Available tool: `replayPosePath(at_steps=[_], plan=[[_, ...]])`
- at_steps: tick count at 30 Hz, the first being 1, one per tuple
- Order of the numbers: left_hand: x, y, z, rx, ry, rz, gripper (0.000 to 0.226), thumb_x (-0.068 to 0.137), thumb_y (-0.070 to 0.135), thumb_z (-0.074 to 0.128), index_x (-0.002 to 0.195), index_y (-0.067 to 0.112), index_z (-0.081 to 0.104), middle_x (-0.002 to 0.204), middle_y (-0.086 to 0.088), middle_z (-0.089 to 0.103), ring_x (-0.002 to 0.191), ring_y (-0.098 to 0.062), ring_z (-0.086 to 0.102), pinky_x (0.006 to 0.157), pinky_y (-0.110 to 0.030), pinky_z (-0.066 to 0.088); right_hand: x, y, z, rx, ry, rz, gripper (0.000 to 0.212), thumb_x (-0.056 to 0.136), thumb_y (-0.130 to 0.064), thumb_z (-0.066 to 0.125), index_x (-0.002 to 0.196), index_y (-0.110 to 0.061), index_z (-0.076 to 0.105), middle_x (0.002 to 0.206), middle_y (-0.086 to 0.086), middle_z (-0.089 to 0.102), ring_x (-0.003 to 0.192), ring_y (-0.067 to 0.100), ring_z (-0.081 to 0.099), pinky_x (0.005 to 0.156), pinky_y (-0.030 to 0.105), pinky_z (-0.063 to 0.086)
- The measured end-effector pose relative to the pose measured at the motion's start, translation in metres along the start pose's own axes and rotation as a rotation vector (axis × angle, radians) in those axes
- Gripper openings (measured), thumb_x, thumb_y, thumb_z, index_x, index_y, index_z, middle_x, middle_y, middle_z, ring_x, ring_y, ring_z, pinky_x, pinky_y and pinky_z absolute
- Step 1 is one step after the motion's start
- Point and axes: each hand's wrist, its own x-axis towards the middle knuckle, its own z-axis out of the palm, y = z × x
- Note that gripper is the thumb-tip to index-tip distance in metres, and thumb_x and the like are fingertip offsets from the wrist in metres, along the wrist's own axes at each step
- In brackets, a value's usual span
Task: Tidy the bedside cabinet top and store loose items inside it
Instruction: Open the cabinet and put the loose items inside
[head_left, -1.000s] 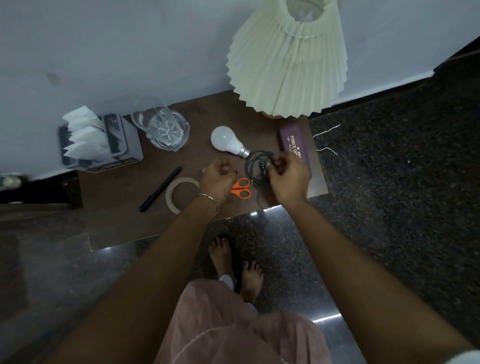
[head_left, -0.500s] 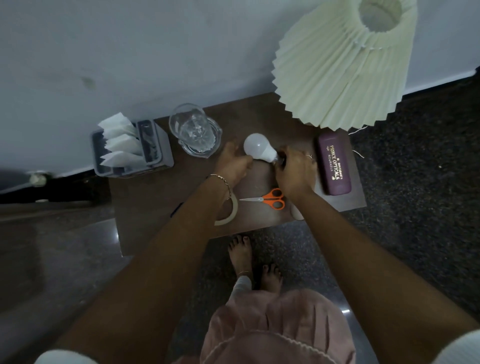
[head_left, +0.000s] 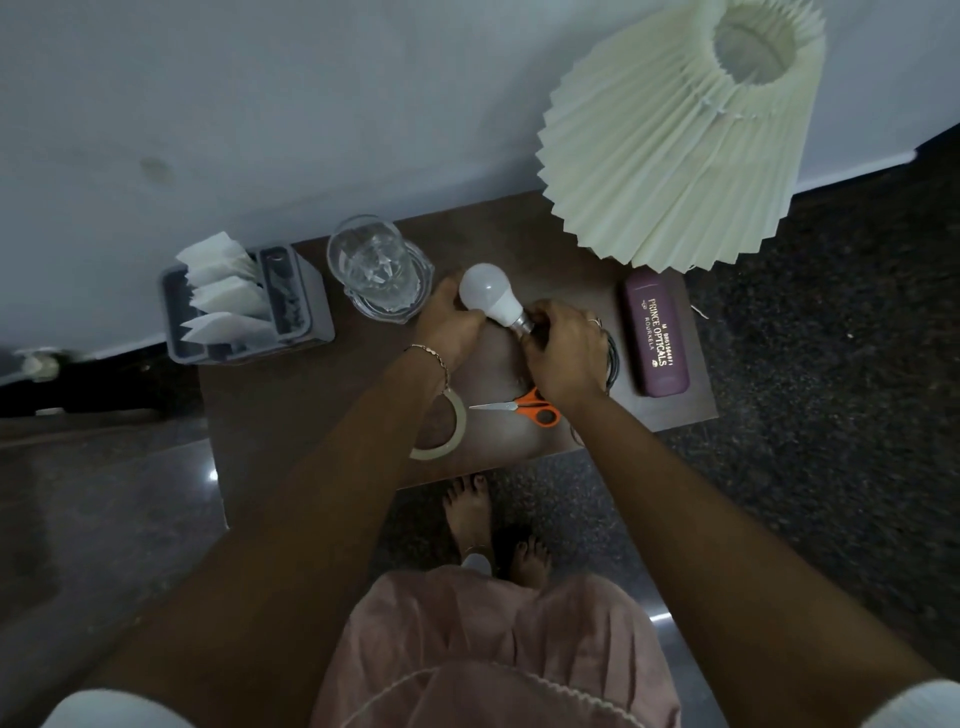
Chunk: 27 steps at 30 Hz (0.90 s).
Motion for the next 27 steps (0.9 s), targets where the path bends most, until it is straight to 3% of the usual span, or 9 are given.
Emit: replayPosePath(at_steps=[4,7,9,13,15,18,21,24,27], plan=[[-0.004,-0.006,0.004,-0.045,0.029,0.091,0.039,0.082,0.010,0.062,0.119,0.021,0.056,0.113,-0.003,0.066,0.106,-0.017,0.061,0.105,-0.045,0.043,-0.011,0.005,-0.010,0.003,0.014,-0.022,0.027,0.084,-0.022,0.061,0.111,-0.019,0.062,0.110,0.002,0.067,0.109,0.031,0.052,0.089,0.040,0.042],[-0.035,0.009,0.005,-0.069,0.053,0.128,0.065,0.077,0.003,0.058,0.139,0.009,0.042,0.133,-0.005,0.056,0.122,-0.017,0.052,0.111,-0.033,0.036,-0.021,0.007,-0.016,-0.014,0.011,-0.048,0.029,0.084,-0.023,0.062,0.112,-0.017,0.061,0.111,0.004,0.066,0.109,0.031,0.052,0.089,0.038,0.041],[-0.057,0.011,0.004,-0.101,0.093,0.097,0.071,0.074,0.006,0.052,0.143,0.017,0.038,0.136,0.004,0.051,0.123,-0.012,0.049,0.107,-0.028,0.037,-0.030,0.006,-0.022,-0.010,-0.009,-0.075,0.030,0.085,-0.023,0.062,0.114,-0.017,0.061,0.112,0.005,0.065,0.110,0.031,0.051,0.089,0.038,0.040],[-0.093,-0.007,0.002,-0.169,0.186,0.068,0.068,0.070,0.023,0.049,0.139,0.026,0.044,0.129,0.000,0.061,0.115,-0.018,0.060,0.103,-0.042,0.047,-0.054,0.008,-0.029,-0.011,-0.049,-0.150,0.032,0.087,-0.024,0.061,0.117,-0.014,0.060,0.113,0.011,0.062,0.111,0.032,0.051,0.091,0.044,0.044],[-0.114,-0.011,0.005,-0.152,0.217,0.040,0.064,0.076,0.018,0.052,0.139,0.021,0.042,0.119,0.006,0.062,0.106,-0.012,0.061,0.102,-0.031,0.043,-0.069,0.012,-0.029,0.018,-0.082,-0.200,0.030,0.088,-0.024,0.061,0.117,-0.015,0.061,0.113,0.010,0.062,0.109,0.030,0.054,0.091,0.044,0.046],[-0.141,-0.021,0.013,-0.147,0.325,0.050,0.059,0.085,0.001,0.051,0.142,0.013,0.036,0.094,0.012,0.052,0.083,-0.003,0.051,0.083,-0.016,0.035,-0.096,0.020,-0.029,0.074,-0.123,-0.268,0.028,0.088,-0.019,0.059,0.116,-0.015,0.062,0.114,0.007,0.063,0.108,0.026,0.057,0.089,0.040,0.048],[-0.166,-0.033,0.020,-0.159,0.401,0.076,0.065,0.085,-0.005,0.049,0.145,0.010,0.029,0.113,0.002,0.049,0.105,-0.009,0.049,0.082,-0.008,0.038,-0.122,0.031,-0.030,0.105,-0.136,-0.321,0.025,0.088,-0.018,0.058,0.113,-0.016,0.061,0.111,0.004,0.064,0.103,0.024,0.058,0.086,0.037,0.048],[-0.189,-0.049,0.025,-0.197,0.455,0.079,0.061,0.084,-0.004,0.051,0.141,0.010,0.034,0.120,-0.007,0.054,0.110,-0.024,0.056,0.099,-0.032,0.044,-0.144,0.043,-0.030,0.114,-0.151,-0.341,0.023,0.088,-0.018,0.058,0.111,-0.016,0.061,0.108,0.003,0.065,0.097,0.024,0.060,0.082,0.037,0.050],[-0.206,-0.073,0.030,-0.160,0.505,0.095,0.054,0.081,-0.004,0.051,0.133,0.007,0.041,0.119,-0.013,0.058,0.105,-0.030,0.060,0.090,-0.036,0.048,-0.158,0.053,-0.025,0.141,-0.177,-0.320,0.023,0.088,-0.015,0.059,0.110,-0.016,0.062,0.106,0.002,0.065,0.096,0.022,0.060,0.081,0.036,0.050]])
